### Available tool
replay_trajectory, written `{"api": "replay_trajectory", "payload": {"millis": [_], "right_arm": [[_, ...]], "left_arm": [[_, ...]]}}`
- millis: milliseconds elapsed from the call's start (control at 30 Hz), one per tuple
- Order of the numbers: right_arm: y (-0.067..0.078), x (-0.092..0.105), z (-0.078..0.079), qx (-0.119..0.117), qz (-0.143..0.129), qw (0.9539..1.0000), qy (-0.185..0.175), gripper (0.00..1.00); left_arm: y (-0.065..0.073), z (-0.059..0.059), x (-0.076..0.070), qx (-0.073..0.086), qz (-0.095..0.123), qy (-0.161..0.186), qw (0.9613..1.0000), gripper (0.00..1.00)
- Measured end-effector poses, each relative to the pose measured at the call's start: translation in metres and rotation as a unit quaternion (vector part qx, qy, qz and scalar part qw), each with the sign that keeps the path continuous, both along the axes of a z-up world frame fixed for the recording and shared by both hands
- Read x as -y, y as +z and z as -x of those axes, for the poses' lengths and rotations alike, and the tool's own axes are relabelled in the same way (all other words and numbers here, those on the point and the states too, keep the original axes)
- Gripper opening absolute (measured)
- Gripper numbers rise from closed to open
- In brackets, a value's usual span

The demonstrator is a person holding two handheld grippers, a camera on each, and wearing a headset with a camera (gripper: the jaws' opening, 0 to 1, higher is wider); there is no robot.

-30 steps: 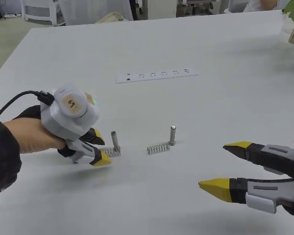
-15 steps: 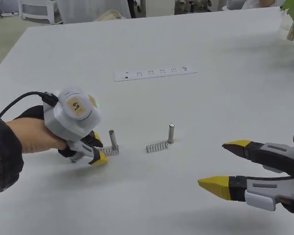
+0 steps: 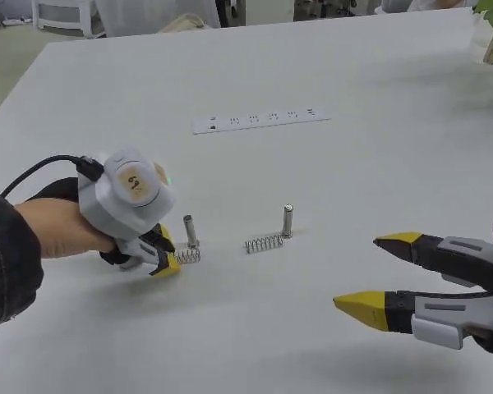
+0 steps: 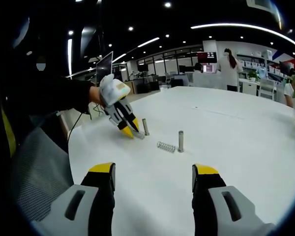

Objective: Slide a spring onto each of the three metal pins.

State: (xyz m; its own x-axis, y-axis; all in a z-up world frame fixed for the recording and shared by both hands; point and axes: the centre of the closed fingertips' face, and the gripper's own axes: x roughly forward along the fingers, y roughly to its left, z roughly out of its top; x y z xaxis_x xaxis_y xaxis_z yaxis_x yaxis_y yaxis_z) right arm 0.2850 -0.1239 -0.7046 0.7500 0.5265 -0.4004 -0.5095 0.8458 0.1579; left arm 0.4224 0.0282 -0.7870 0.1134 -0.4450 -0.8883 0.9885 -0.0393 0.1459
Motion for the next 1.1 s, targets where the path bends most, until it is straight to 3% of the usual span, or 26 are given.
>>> {"api": "replay_trajectory", "payload": {"millis": [267, 1100], "right_arm": [[0.0019, -0.0022, -0.0009, 0.002, 0.0, 1.0, 0.003, 0.61], [0.0063, -0.0038, -0.0014, 0.007, 0.005, 0.9999, 0.008, 0.61]], "left_arm": [[-0.0035, 0.0032, -0.0037, 0.002, -0.013, -0.006, 0.9999, 0.07], [-0.0049, 0.0048, -0.006, 0.012, -0.014, -0.019, 0.9996, 0.03]]}}
